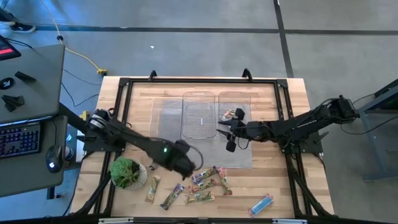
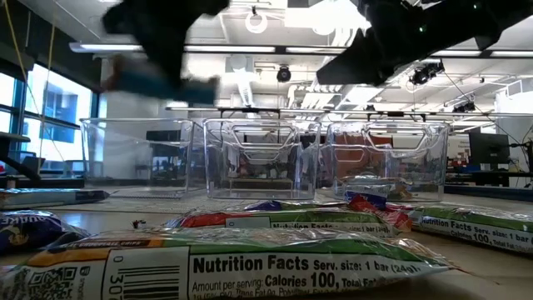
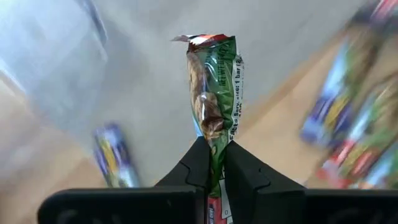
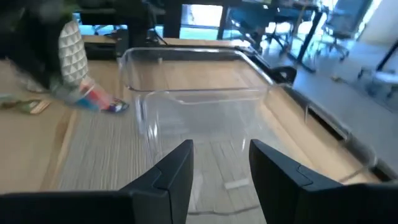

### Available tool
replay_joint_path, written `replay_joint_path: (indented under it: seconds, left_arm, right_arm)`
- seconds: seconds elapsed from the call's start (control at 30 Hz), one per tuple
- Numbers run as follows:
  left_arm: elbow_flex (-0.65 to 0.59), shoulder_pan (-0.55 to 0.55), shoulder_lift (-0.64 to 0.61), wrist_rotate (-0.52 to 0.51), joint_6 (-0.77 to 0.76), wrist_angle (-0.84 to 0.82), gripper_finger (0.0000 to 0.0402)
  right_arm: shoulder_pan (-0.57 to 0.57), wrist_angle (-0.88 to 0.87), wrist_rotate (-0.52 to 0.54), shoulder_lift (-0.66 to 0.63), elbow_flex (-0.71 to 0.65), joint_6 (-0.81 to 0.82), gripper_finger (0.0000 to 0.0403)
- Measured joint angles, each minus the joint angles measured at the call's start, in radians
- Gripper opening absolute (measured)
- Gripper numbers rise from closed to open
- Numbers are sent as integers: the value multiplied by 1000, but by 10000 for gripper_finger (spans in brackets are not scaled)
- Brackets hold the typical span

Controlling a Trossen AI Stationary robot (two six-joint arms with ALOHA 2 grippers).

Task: Pick and place Granola Bars by type
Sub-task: Put the red granola bar into the middle transparent bin

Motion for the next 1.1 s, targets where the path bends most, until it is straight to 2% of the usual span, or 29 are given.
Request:
replay_joint_path:
  seconds: [0.23, 0.37, 0.5, 0.67, 0.8, 1.1]
  left_arm:
    - [206, 137, -1, -141, 281, -42, 25]
    - [229, 262, -1, -166, 405, -35, 25]
    - [229, 384, 31, -173, 429, -47, 25]
    - [227, 487, 101, -141, 586, 50, 26]
    - [227, 545, 169, -48, 689, 109, 26]
    - [227, 572, 281, -25, 803, 117, 26]
  right_arm:
    - [0, -18, -47, 0, -1, 9, 140]
    - [0, -19, -40, 0, -2, 42, 140]
    - [0, -21, -40, 0, -2, 45, 140]
    - [0, -21, -39, 0, -2, 22, 140]
    - [0, -30, -40, 0, -2, 22, 140]
    - [0, -62, -40, 0, -2, 70, 140]
